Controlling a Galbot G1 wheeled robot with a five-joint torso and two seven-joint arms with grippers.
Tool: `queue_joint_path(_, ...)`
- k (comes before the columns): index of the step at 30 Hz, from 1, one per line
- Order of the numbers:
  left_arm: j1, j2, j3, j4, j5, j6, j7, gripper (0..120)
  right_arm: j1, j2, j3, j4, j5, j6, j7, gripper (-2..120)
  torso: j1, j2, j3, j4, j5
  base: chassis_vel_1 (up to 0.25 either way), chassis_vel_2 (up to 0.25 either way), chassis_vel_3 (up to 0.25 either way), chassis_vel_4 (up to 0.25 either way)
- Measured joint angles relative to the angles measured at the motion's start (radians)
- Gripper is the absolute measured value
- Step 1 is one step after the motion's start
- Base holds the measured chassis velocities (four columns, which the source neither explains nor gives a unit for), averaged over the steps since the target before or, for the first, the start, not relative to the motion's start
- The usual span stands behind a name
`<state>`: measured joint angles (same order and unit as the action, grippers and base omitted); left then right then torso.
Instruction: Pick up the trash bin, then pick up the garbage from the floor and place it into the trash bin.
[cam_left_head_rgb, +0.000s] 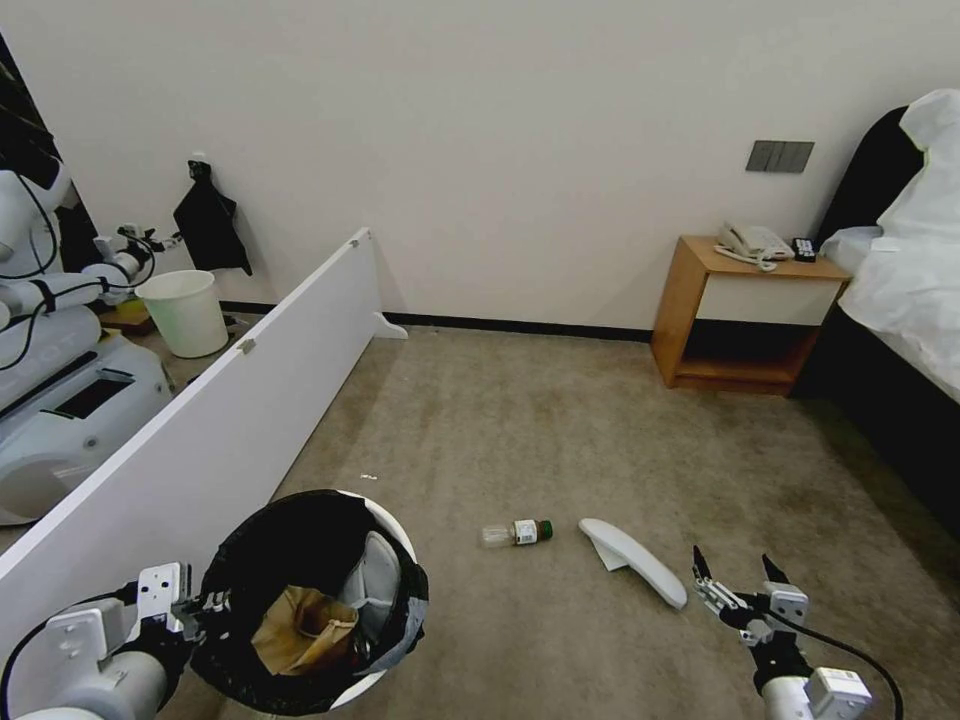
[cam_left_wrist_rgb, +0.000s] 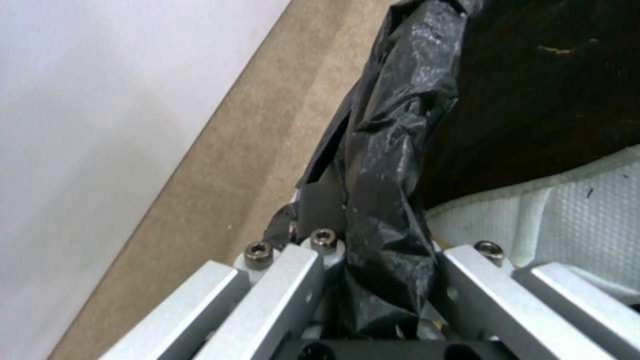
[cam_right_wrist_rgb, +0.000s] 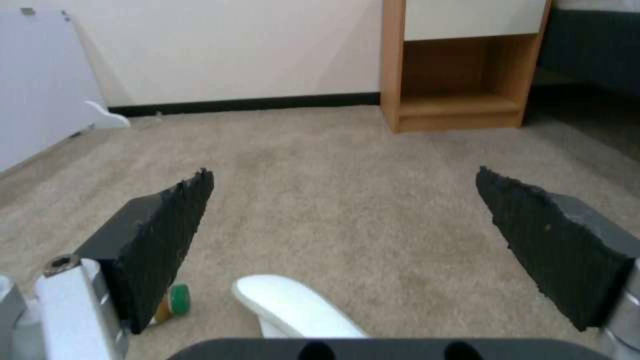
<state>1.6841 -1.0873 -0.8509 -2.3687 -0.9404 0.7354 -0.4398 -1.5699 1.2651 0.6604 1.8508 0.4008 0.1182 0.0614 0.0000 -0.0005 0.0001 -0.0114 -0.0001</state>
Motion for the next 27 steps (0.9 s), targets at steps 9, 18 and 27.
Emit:
queue_joint_path(9,-0.003,0.002,0.003,0.004,0.001,0.000,0.000,2,0.008,-0.003,-0.006,-0.006,0.005,-0.002,-0.001,100,0.000,0.000,0.000,0.0002,0.0000,-0.080,0.077,0.075,-0.074)
queue_joint_path(18,-0.005,0.005,0.003,0.006,0.001,0.000,-0.001,2,0.020,-0.007,-0.012,-0.012,0.016,-0.006,-0.003,100,0.000,0.000,0.000,0.0002,0.0000,-0.089,0.097,0.094,-0.106)
queue_joint_path(27,-0.007,0.006,0.003,0.007,0.001,0.000,-0.001,2,0.028,-0.011,-0.015,-0.016,0.028,-0.010,-0.002,100,0.000,0.000,0.000,0.0001,0.0001,-0.110,0.099,0.105,-0.107)
